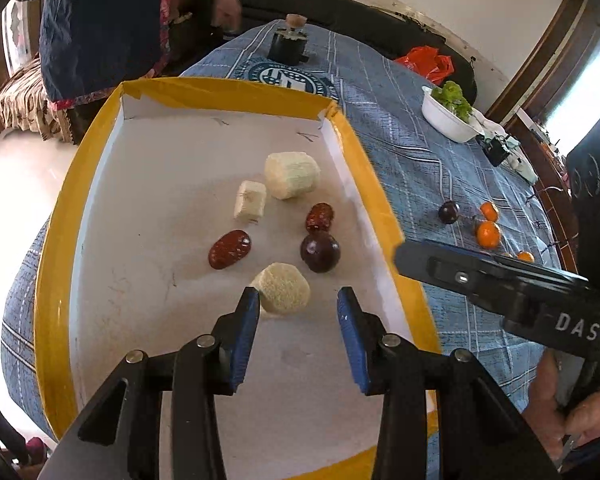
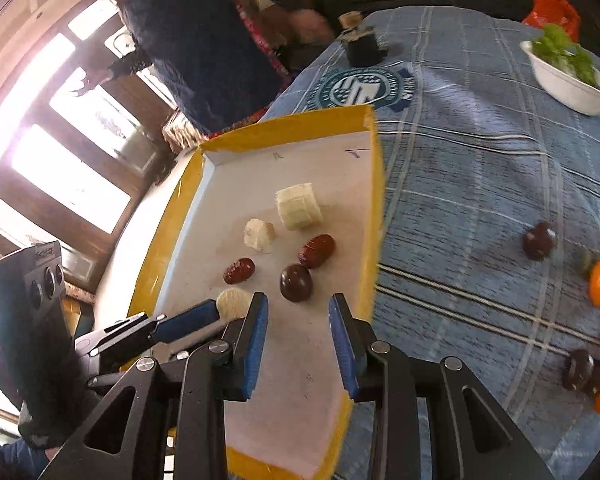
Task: Organize fruits
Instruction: 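Carry the yam slice and plum over the yellow tray and open both grippers, then move the left gripper to a dark plum and grasp it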
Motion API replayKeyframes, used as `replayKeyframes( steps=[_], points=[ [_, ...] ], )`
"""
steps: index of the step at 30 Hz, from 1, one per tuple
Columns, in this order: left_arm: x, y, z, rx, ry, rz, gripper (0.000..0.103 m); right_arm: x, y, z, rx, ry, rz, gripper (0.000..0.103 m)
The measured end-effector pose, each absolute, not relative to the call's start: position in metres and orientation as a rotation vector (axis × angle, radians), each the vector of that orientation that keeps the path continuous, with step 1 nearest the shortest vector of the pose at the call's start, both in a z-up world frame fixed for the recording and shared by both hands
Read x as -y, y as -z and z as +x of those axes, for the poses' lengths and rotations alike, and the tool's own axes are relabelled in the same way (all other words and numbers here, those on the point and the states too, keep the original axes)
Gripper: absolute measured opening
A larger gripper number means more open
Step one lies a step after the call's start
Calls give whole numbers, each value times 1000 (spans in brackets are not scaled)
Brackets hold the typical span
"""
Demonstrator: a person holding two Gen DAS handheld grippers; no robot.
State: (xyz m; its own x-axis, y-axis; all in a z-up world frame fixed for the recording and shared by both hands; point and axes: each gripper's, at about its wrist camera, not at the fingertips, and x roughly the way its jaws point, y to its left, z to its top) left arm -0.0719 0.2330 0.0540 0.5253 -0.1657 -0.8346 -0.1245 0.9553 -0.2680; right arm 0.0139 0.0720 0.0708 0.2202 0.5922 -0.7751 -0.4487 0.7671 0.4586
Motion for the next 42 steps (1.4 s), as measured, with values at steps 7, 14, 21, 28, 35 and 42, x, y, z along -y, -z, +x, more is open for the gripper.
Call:
replayKeyframes(
  steps=[7,14,21,28,35,42],
  points=[
    [-199,-61,-72,-1014,70,-285,39,-1,-75,-12,-1120,-624,212,35],
    [-147,-67,-63,-1017,152,-235,39,81,-64,-30,-1132,-482,285,35],
    [-90,-68,-46,-1038,239,-183,39,144,-59,-46,-1152,-374,340,35],
    [-62,-64,-10,-1062,232,-154,39,192,-69,-55,-1122,-308,362,35],
    [-62,-50,48,-1112,165,-167,39,225,-72,-64,-1106,-247,378,34],
    [-52,-28,86,-1143,116,-136,40,251,-72,-74,-1098,-181,387,34]
  ],
)
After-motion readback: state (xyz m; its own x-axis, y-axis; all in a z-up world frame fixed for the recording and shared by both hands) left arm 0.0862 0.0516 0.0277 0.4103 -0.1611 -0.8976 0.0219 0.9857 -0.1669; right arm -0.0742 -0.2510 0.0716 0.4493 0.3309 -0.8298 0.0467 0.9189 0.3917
